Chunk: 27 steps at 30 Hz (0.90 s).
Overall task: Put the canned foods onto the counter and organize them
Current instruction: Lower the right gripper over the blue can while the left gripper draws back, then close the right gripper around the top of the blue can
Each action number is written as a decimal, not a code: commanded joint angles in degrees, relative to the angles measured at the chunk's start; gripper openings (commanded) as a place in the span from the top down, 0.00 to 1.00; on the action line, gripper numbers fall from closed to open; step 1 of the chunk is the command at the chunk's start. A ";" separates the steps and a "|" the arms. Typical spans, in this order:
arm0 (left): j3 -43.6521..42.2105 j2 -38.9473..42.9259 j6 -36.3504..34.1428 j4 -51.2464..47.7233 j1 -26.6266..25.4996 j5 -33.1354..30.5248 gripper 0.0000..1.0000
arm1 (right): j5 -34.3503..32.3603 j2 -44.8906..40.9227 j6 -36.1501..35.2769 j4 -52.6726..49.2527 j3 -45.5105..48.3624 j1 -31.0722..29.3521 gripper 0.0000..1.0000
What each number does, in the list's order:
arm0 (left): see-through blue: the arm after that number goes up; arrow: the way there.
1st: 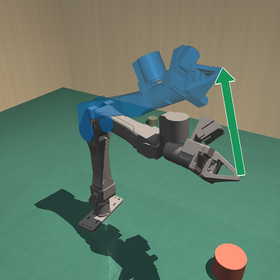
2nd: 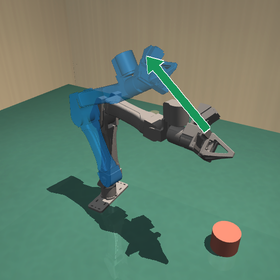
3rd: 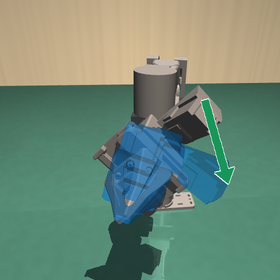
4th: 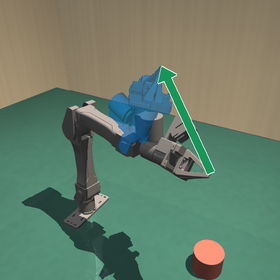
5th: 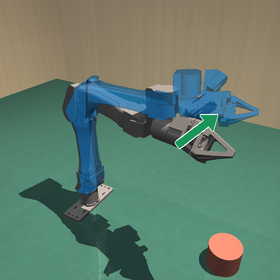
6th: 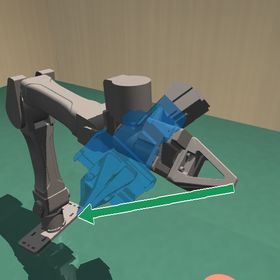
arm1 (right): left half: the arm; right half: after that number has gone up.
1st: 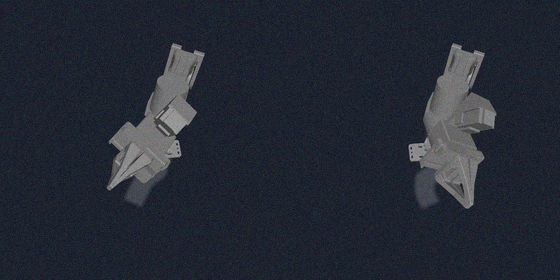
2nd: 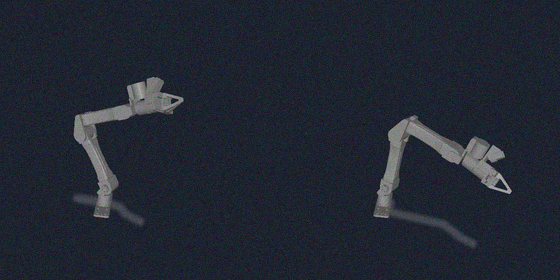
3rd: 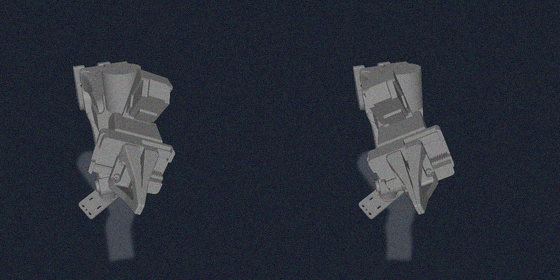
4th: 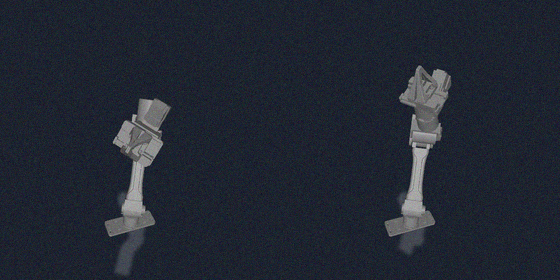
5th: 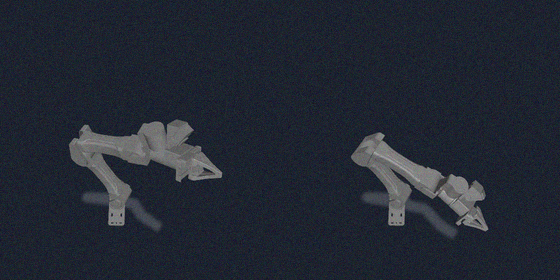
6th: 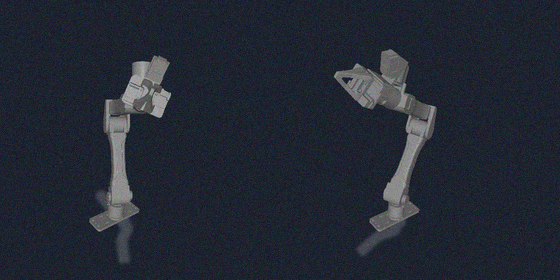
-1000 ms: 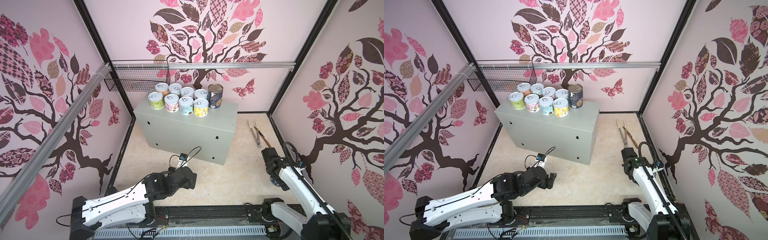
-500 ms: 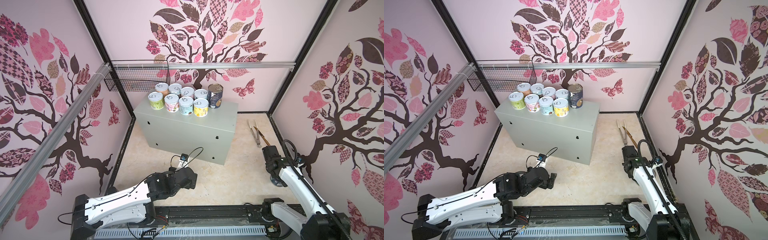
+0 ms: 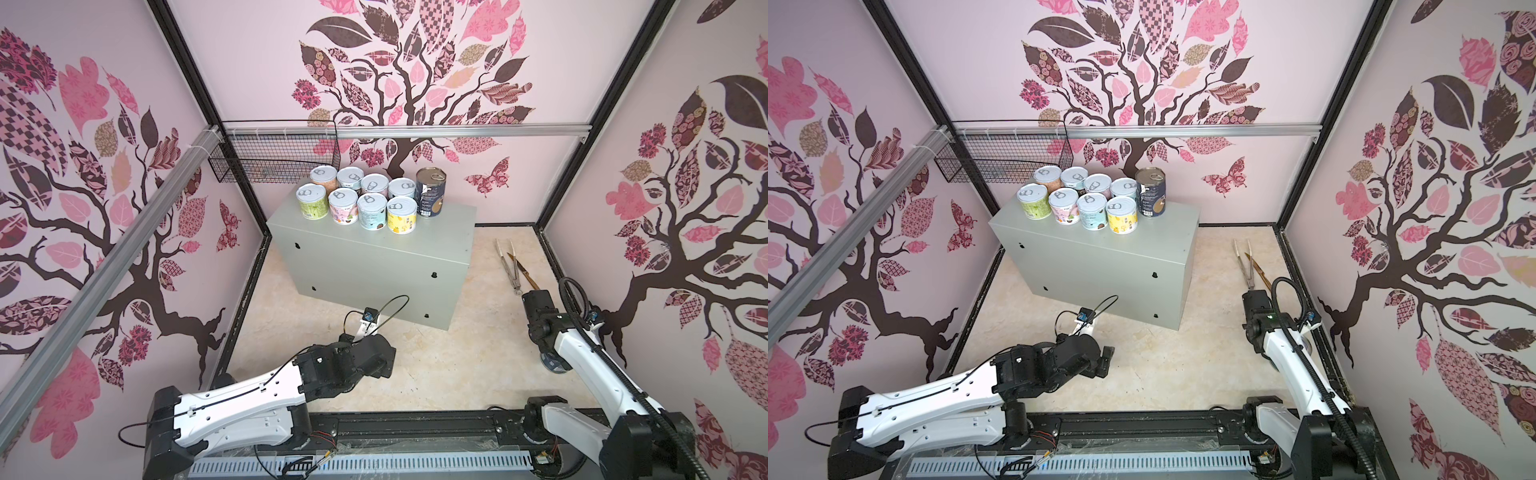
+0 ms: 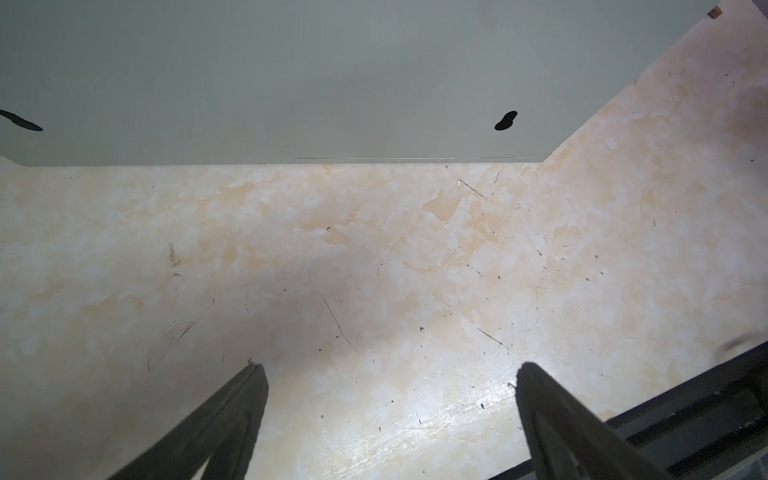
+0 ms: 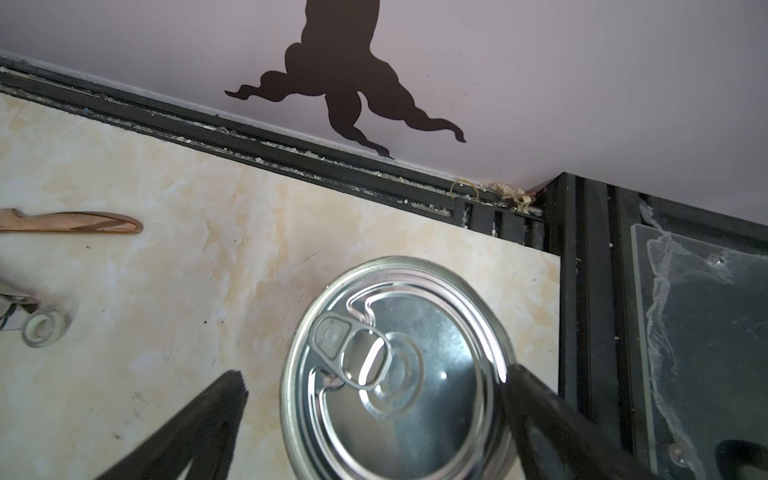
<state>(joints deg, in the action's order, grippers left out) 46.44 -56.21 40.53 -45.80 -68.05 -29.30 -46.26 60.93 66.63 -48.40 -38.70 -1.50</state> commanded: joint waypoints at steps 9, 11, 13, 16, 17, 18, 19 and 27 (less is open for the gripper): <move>0.32 -1.41 -0.87 1.72 -0.24 -0.41 0.03 | -0.74 0.60 1.22 -1.60 1.47 1.38 0.00; 0.63 -1.65 -1.03 1.50 -0.24 -0.32 0.03 | -0.76 0.51 1.22 -1.94 1.35 1.50 0.00; 0.93 -1.70 -1.13 1.17 -0.19 -0.47 0.03 | -1.00 0.34 1.18 -2.66 0.57 1.50 0.00; 1.03 -1.43 -1.39 1.00 -0.24 -0.84 0.03 | -2.04 -0.32 1.14 -3.99 -0.95 1.54 0.00; 1.02 -1.36 -1.42 1.10 -0.21 -0.93 0.03 | -2.37 -0.62 1.18 -4.51 -1.52 1.52 0.00; 1.03 -1.41 -1.50 1.20 -0.24 -0.87 0.03 | -2.51 -0.95 1.13 -4.89 -1.94 1.55 0.00; 1.07 -1.55 -1.51 1.33 -0.24 -0.85 0.03 | -2.61 -1.34 1.06 -5.16 -2.37 1.53 0.00; 1.45 -2.14 -1.81 1.57 -0.24 -0.50 0.03 | -2.11 -4.06 1.72 -6.95 -2.77 1.57 0.00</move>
<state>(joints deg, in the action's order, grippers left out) 46.46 -58.24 39.20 -45.12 -68.05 -29.30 -47.35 58.28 67.35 -52.38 -40.29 -0.27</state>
